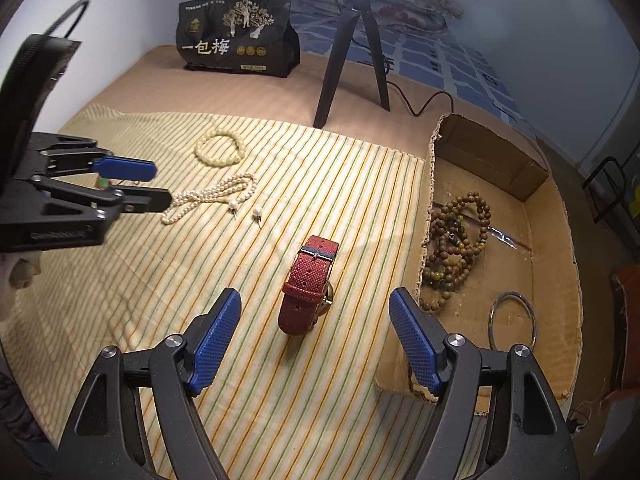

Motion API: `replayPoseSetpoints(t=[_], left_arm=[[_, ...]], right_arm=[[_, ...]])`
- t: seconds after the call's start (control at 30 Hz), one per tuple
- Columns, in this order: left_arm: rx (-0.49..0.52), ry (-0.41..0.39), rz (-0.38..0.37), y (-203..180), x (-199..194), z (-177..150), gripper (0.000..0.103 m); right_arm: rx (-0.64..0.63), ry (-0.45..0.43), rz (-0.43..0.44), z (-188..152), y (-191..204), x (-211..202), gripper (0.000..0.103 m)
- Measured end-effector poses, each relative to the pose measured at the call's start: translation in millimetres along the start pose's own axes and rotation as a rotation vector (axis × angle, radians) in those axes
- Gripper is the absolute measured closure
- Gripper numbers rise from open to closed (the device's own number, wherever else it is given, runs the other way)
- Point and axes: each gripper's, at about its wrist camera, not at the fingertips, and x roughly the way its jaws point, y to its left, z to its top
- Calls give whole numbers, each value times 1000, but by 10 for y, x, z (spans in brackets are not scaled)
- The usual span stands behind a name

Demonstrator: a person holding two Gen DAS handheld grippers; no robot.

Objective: Organize jewelry
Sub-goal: 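Move the left tool to the pearl necklace while the right tool approaches the red watch, then close the left tool on the pearl necklace while the right tool grips the red watch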

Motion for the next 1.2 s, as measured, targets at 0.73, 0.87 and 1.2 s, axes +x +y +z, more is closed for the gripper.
replayPoseSetpoints(t=[0.73,0.87,1.2], left_arm=[[68,44,26,-108,414,153,76],[71,41,28,-122,421,157,81],[70,33,24,-143,445,159,91]], right_arm=[[5,24,2,82,19,107,27],[19,26,15,100,1,100,28],[64,47,50,110,-27,152,37]])
